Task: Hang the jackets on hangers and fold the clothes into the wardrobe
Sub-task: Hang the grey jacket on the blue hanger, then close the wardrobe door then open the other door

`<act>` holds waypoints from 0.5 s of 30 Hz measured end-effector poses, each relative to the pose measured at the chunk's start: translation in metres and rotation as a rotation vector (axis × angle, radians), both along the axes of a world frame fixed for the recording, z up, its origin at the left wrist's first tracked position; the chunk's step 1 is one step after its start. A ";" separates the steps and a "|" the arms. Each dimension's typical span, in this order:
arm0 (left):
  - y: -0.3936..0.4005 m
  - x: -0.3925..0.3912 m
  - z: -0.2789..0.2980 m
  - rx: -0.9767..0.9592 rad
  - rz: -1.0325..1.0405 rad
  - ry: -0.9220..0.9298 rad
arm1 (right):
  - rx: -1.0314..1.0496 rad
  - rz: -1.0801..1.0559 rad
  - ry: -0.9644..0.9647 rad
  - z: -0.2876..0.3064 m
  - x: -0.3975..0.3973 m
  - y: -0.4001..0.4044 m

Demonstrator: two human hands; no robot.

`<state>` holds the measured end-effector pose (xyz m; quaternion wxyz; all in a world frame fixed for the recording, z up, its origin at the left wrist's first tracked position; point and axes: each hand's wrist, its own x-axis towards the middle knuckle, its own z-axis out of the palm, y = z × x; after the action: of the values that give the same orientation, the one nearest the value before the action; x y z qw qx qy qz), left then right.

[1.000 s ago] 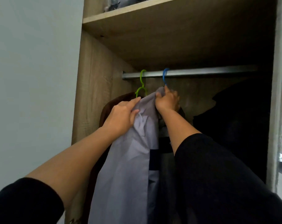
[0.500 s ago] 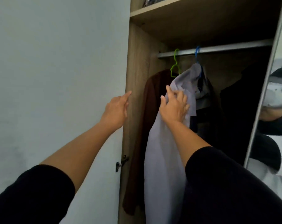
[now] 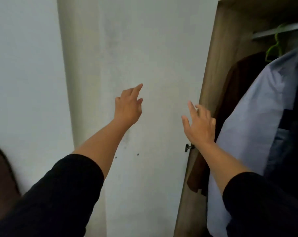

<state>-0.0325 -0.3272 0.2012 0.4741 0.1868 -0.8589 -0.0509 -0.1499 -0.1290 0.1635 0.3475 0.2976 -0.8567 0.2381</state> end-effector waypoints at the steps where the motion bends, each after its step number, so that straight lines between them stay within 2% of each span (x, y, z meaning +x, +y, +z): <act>1: -0.003 0.013 -0.004 -0.029 0.027 -0.006 | 0.032 0.026 -0.003 -0.005 0.007 -0.005; 3: -0.013 0.037 -0.007 -0.064 0.076 -0.014 | 0.093 0.080 -0.006 -0.009 0.021 -0.016; 8: -0.049 0.078 0.001 -0.015 0.203 -0.005 | 0.183 0.210 0.059 -0.010 0.056 -0.058; 15: -0.104 0.089 0.014 0.005 0.198 -0.156 | 0.316 0.332 0.107 -0.041 0.087 -0.138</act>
<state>0.0565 -0.4310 0.2148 0.4081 0.2752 -0.8704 0.0089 -0.0625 -0.2673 0.1224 0.2973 0.4976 -0.8030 0.1387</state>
